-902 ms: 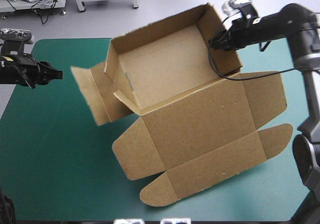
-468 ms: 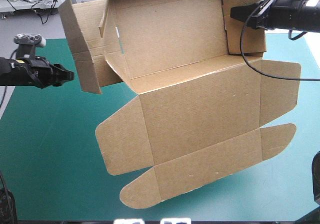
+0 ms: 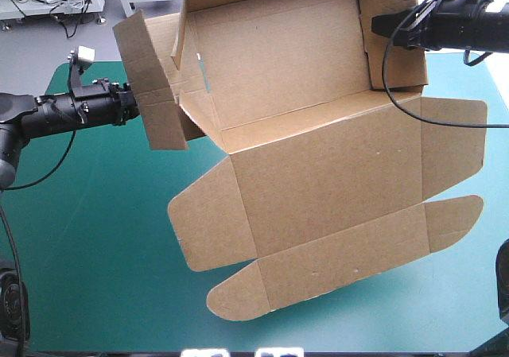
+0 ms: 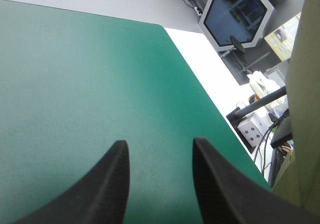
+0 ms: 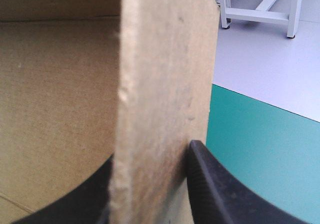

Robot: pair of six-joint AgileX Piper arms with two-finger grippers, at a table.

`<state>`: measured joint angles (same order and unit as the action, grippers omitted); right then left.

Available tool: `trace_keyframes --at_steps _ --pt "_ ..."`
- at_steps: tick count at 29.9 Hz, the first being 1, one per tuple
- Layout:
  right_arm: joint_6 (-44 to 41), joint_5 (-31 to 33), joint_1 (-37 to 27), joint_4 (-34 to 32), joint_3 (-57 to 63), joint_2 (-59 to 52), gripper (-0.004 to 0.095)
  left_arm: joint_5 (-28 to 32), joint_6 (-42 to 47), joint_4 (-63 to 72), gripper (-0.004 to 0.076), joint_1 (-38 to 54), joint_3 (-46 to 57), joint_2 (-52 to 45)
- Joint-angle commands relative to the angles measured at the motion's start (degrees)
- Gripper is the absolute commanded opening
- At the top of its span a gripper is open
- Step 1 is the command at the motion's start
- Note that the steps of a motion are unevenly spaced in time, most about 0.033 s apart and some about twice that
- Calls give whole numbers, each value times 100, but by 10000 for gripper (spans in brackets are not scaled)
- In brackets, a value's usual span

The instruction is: Fold the box

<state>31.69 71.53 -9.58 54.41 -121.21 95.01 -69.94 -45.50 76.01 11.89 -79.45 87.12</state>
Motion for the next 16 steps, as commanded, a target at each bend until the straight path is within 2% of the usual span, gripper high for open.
trace_keyframes --at_steps 1,8,16 --pt "-102 -7 -17 392 -154 -111 -18 -415 106 250 299 -281 -130 -255" --pt "-102 -45 -17 267 -154 70 -18 -415 68 468 358 -936 -130 -255" --pt "-102 -285 -17 -400 -154 160 -18 -415 68 814 358 -1023 -130 -278"
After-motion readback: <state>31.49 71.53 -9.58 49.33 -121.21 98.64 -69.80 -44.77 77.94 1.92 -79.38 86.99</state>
